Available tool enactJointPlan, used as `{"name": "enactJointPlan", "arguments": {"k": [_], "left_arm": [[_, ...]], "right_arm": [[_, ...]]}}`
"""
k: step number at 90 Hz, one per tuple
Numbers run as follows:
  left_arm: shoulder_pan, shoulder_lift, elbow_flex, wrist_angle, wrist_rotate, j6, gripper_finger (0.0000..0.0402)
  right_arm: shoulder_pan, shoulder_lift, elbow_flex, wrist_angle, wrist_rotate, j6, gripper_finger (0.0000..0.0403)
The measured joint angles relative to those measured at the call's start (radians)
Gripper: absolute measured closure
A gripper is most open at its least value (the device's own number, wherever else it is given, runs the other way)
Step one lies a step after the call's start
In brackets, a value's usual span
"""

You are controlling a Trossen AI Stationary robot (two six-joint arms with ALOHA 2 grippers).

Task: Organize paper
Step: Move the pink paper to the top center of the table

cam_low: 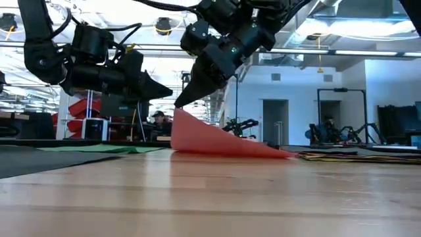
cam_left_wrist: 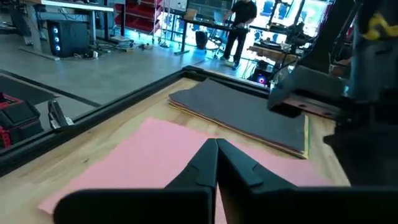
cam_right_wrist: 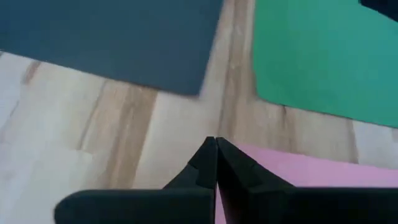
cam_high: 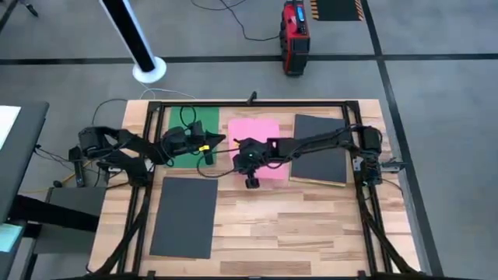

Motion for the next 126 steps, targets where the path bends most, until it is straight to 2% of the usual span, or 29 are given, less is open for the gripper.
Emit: {"name": "enactJointPlan", "arguments": {"k": [18, 46, 54, 65, 78, 82, 126], "left_arm": [[0.000, 0.000, 0.000, 0.000, 0.000, 0.000, 0.0402], [0.000, 0.000, 0.000, -0.001, 0.000, 0.000, 0.0402], [0.000, 0.000, 0.000, -0.003, 0.000, 0.000, 0.0402], [0.000, 0.000, 0.000, -0.019, 0.000, 0.000, 0.0401], [0.000, 0.000, 0.000, -0.025, 0.000, 0.000, 0.0402], [0.000, 0.000, 0.000, -0.026, 0.000, 0.000, 0.0402], [0.000, 0.000, 0.000, -0.025, -0.004, 0.000, 0.0401]], "right_arm": [[-0.016, 0.000, 0.000, 0.009, 0.006, 0.041, 0.0388], [-0.035, 0.000, 0.000, 0.056, 0.029, 0.042, 0.0274], [-0.048, -0.002, 0.000, 0.019, 0.032, 0.045, 0.0257], [-0.065, -0.007, 0.000, -0.100, 0.075, 0.037, 0.0286], [-0.089, -0.002, -0.011, -0.202, 0.149, 0.016, 0.0376], [-0.098, -0.002, -0.027, -0.198, 0.152, 0.006, 0.0391], [-0.167, -0.001, -0.148, -0.182, 0.127, 0.075, 0.0402]]}}
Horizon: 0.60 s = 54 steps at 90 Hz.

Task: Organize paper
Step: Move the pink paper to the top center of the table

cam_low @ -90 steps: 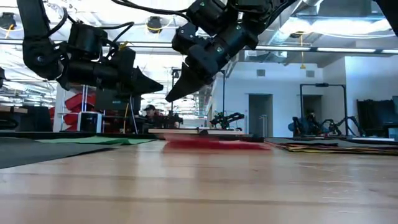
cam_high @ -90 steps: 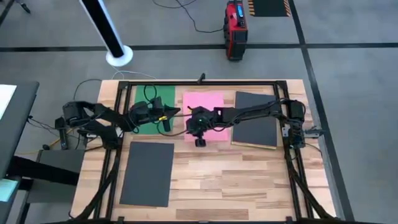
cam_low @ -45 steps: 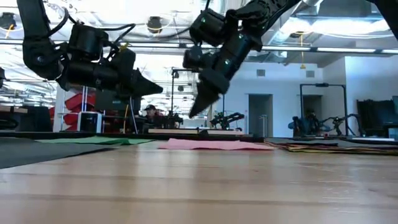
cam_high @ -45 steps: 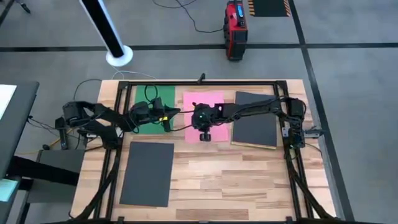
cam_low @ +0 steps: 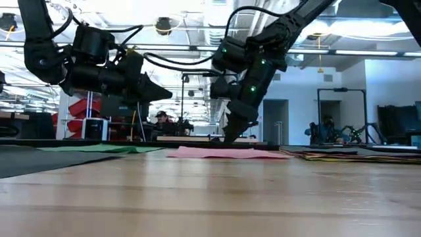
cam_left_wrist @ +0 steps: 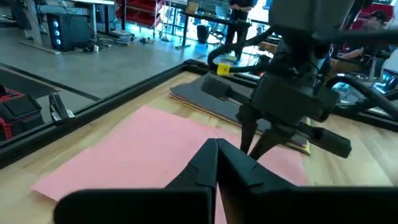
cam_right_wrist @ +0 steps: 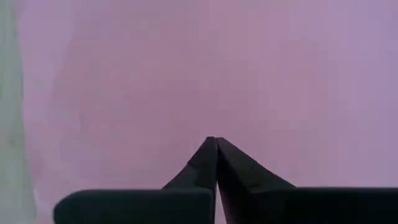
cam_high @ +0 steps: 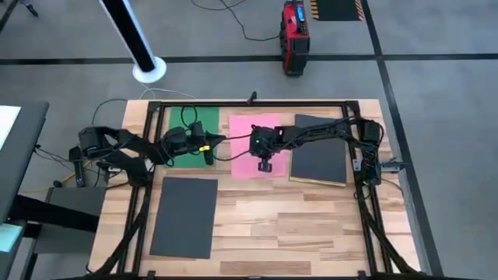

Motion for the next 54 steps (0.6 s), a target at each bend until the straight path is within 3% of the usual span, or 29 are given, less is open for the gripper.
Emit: {"name": "enactJointPlan", "arguments": {"k": [54], "left_arm": [[0.000, 0.000, 0.000, 0.000, -0.004, -0.003, 0.0401]], "right_arm": [[-0.048, 0.000, -0.039, 0.053, -0.009, 0.119, 0.0403]]}}
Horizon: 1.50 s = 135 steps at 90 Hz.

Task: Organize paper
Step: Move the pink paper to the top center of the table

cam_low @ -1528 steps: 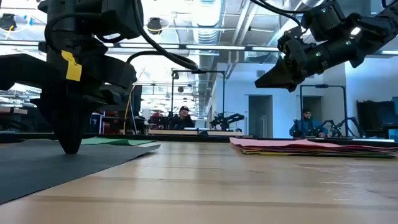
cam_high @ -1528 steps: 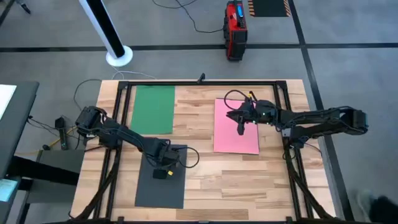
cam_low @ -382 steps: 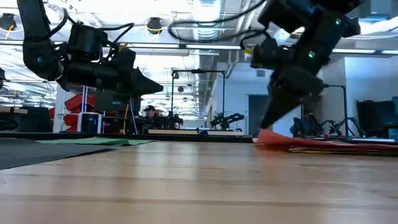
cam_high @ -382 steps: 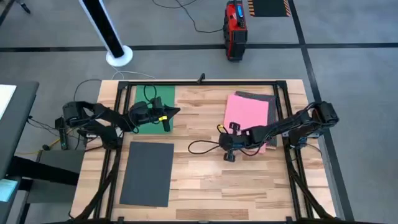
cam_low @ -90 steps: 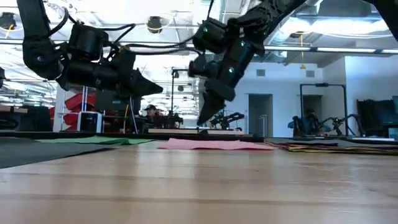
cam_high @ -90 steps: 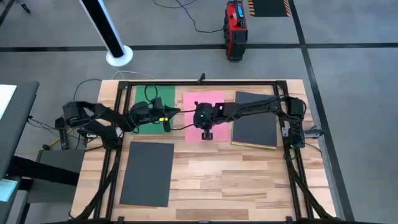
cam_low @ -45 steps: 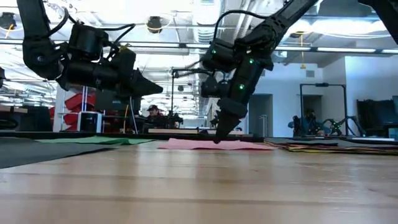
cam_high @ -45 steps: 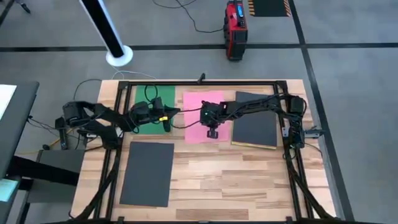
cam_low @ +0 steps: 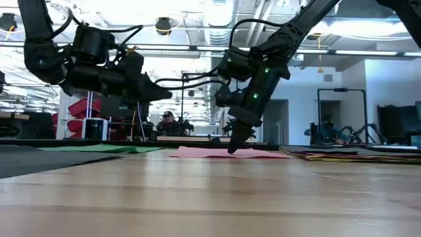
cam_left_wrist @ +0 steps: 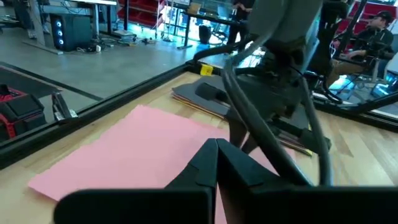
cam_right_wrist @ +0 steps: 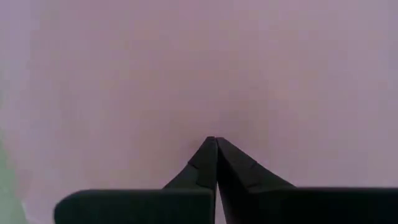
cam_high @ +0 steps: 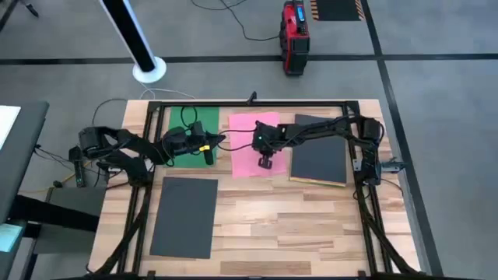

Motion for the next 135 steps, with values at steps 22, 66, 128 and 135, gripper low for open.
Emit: {"name": "enactJointPlan", "arguments": {"k": [22, 66, 128, 135], "left_arm": [[0.000, 0.000, 0.000, 0.000, 0.000, 0.000, 0.0401], [0.000, 0.000, 0.000, -0.016, -0.004, 0.002, 0.0401], [0.000, 0.000, 0.000, -0.022, -0.009, 0.000, 0.0402], [0.000, 0.000, 0.000, -0.024, -0.009, 0.000, 0.0401]], "right_arm": [[-0.008, 0.062, 0.005, 0.086, -0.025, 0.070, 0.0403], [0.022, 0.082, 0.003, 0.133, 0.004, 0.195, 0.0403], [-0.002, 0.082, 0.002, 0.118, -0.008, 0.097, 0.0403], [-0.002, 0.082, 0.002, 0.118, -0.007, 0.099, 0.0403]]}}
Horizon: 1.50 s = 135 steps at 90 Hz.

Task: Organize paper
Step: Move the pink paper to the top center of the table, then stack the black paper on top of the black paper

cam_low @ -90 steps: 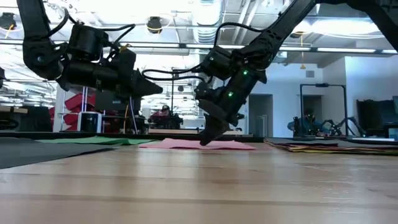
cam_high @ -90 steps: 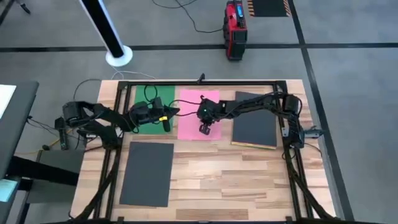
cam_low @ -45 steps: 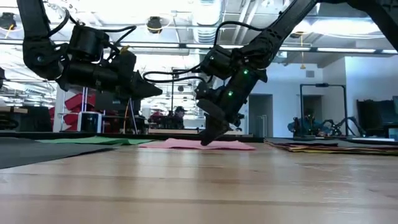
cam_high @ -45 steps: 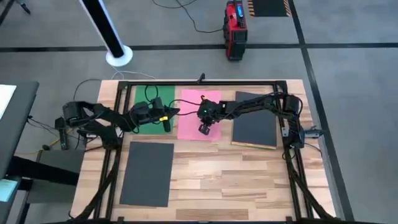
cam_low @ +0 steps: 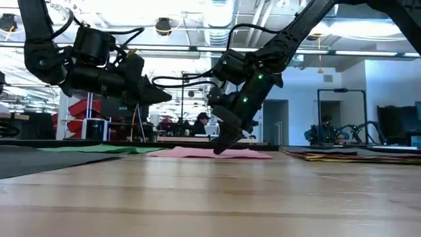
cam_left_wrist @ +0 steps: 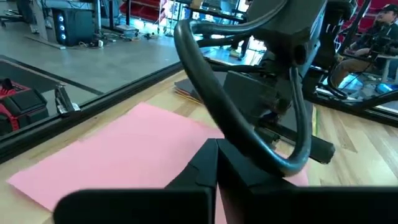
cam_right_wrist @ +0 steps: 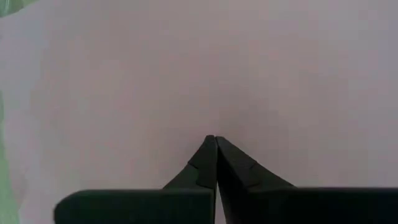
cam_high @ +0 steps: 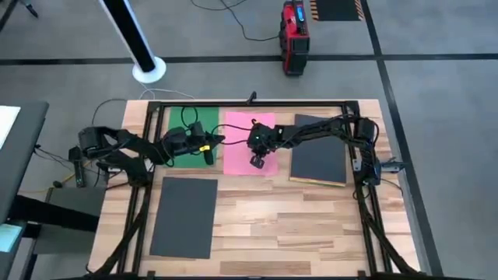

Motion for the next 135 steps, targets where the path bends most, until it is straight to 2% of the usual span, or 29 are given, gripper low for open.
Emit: {"name": "enactJointPlan", "arguments": {"k": [101, 124, 135], "left_arm": [[0.000, 0.000, 0.000, -0.004, 0.000, 0.000, 0.0401], [0.000, 0.000, 0.000, -0.004, 0.000, 0.000, 0.0402], [0.000, 0.000, 0.000, -0.005, -0.001, 0.000, 0.0402]], "right_arm": [[-0.005, -0.046, 0.024, -0.022, 0.014, 0.013, 0.0402], [-0.004, -0.046, 0.106, -0.080, 0.015, -0.028, 0.0344], [0.014, -0.047, 0.163, -0.204, 0.016, -0.095, 0.0319]]}}
